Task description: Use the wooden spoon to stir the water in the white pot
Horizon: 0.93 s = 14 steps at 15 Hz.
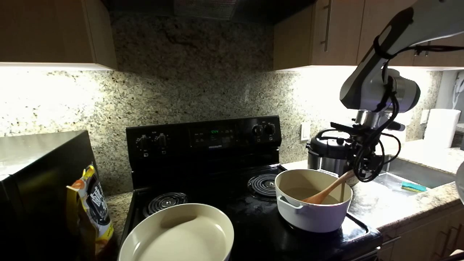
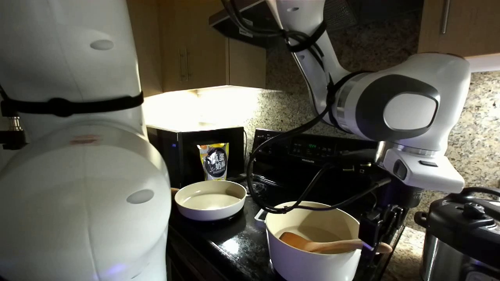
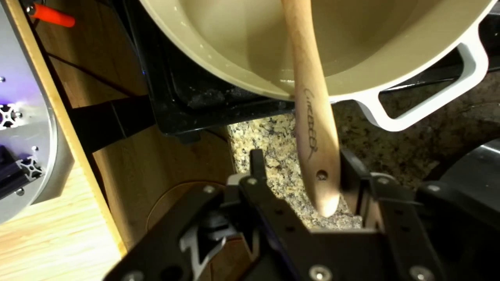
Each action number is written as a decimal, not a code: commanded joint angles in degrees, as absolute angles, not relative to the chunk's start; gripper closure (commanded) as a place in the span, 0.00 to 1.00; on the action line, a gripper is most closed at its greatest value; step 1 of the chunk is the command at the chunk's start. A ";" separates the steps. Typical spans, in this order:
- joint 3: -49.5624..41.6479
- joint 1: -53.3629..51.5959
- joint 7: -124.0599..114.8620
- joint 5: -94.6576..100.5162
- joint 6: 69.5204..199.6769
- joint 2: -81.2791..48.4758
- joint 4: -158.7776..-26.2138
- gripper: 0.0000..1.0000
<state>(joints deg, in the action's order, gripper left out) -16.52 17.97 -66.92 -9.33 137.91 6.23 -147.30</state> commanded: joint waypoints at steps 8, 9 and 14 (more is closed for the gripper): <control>-15.14 18.02 -73.27 -7.43 137.47 5.33 -145.38 0.90; -15.04 18.06 -73.75 -7.02 137.64 5.76 -145.76 0.90; -13.56 18.92 -86.31 2.16 140.66 9.19 -148.21 0.90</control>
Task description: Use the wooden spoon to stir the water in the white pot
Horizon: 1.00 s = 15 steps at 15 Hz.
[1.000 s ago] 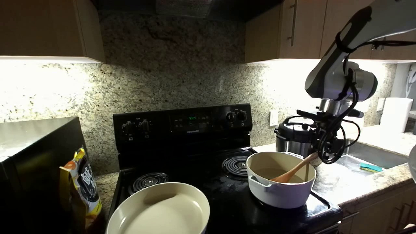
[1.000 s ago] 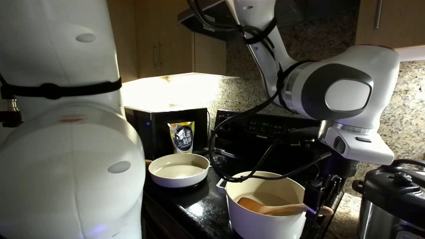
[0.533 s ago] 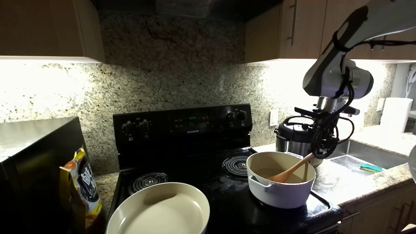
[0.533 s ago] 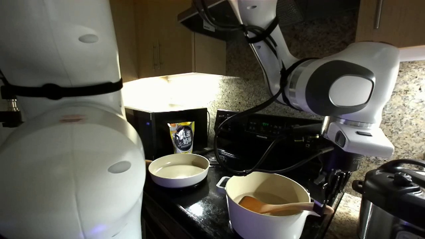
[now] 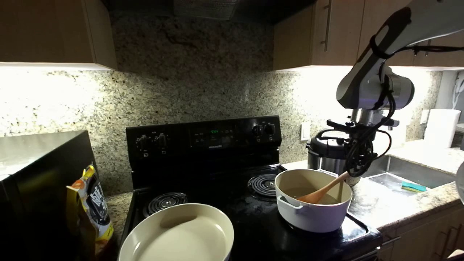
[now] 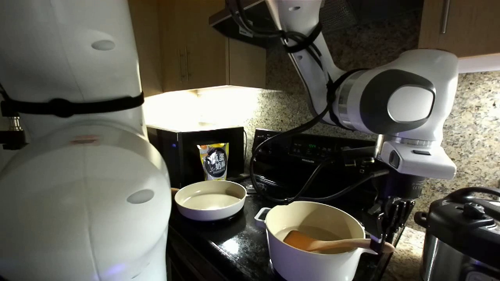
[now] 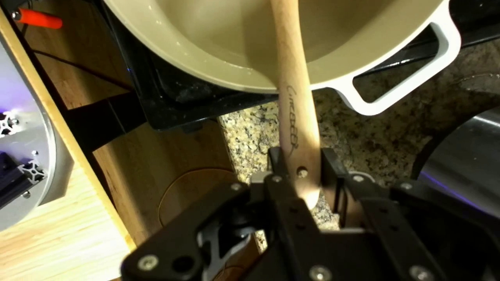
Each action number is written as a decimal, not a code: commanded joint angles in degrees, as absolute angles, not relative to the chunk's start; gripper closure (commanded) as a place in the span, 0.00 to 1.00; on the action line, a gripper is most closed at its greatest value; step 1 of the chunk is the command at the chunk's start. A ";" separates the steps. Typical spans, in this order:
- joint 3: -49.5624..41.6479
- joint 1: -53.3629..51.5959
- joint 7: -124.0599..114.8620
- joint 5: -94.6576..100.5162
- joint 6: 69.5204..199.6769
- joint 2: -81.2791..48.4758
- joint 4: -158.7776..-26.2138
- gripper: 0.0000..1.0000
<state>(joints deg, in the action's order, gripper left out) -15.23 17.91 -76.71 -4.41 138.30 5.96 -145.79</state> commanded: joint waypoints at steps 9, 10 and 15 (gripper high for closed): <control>-4.48 20.25 -115.51 28.90 127.52 16.47 -145.89 0.90; -3.43 19.60 -115.93 30.08 124.95 17.06 -145.40 0.90; -0.93 15.70 -114.00 31.78 118.71 17.24 -142.68 0.90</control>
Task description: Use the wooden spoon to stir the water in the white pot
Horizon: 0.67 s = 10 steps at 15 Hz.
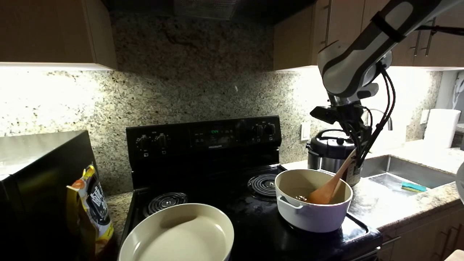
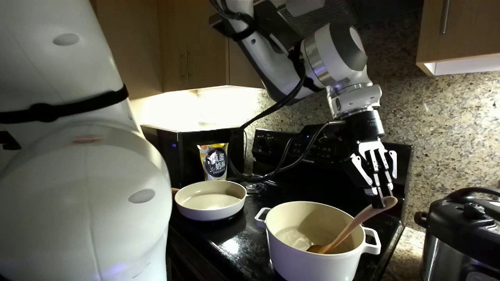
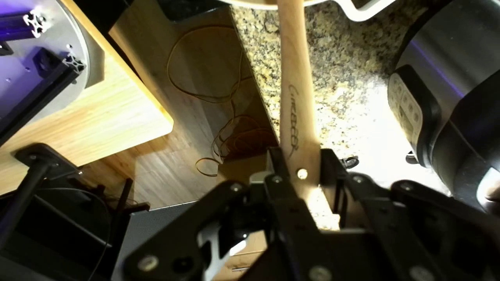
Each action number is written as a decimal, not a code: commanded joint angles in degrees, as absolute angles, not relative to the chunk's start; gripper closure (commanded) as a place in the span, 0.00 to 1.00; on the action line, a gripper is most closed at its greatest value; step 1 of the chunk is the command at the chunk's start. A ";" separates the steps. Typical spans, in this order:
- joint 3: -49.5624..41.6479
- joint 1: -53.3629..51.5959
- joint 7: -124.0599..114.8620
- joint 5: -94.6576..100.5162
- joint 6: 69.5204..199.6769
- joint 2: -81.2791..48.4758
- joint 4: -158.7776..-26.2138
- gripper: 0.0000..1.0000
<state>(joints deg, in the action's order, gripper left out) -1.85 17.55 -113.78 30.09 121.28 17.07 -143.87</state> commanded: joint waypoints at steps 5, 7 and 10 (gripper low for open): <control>-0.60 11.78 -110.30 30.58 121.04 14.83 -141.08 0.90; -0.52 10.94 -110.56 30.98 121.11 13.28 -139.98 0.90; -1.74 11.38 -112.59 30.85 121.92 9.83 -137.24 0.90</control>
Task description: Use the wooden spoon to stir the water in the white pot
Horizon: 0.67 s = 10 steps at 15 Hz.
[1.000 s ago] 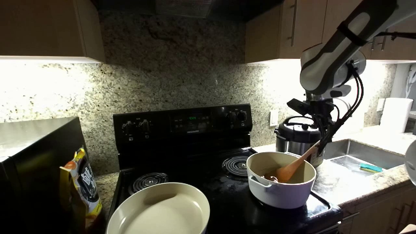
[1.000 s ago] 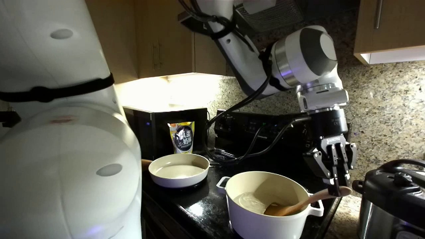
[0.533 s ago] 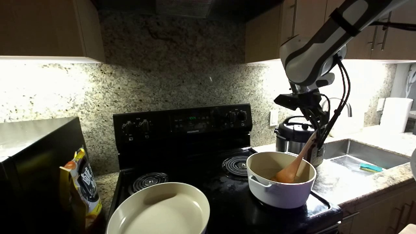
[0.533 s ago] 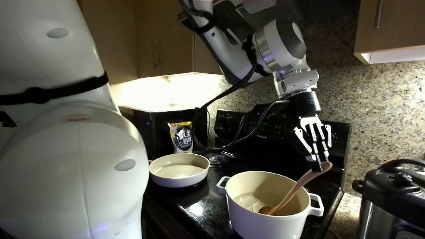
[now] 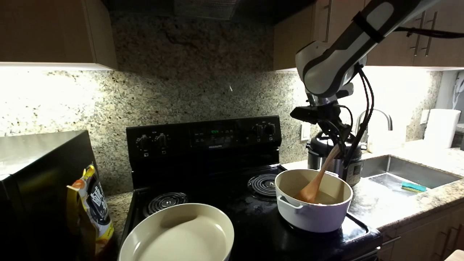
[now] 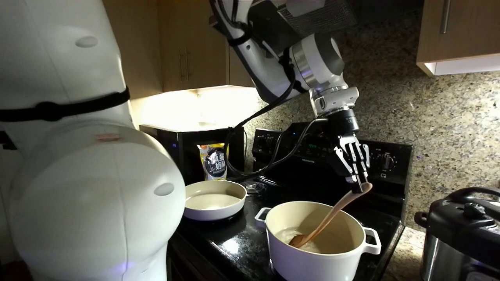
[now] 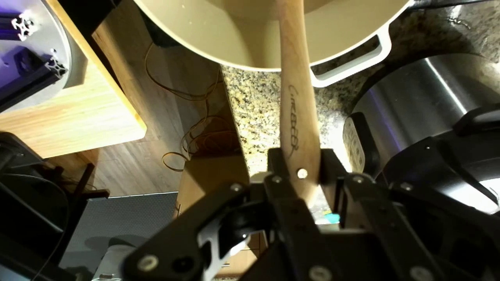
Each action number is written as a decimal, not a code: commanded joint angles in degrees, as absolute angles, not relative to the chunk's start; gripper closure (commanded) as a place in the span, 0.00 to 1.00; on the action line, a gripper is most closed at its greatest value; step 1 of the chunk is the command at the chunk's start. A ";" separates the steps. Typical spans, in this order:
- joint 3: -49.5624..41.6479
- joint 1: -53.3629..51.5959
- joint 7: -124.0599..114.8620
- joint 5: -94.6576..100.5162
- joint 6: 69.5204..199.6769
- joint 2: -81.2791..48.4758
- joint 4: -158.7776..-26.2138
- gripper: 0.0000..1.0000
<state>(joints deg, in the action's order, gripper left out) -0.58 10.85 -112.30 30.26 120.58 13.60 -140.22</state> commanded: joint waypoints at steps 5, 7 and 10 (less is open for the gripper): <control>-4.24 11.97 -115.72 32.57 121.55 6.27 -133.98 0.90; -4.86 11.95 -117.04 34.26 120.37 5.97 -134.10 0.90; -5.54 11.56 -118.16 37.18 118.90 6.99 -136.01 0.90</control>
<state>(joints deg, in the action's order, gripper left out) -5.27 11.85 -115.44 33.88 120.68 5.93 -134.41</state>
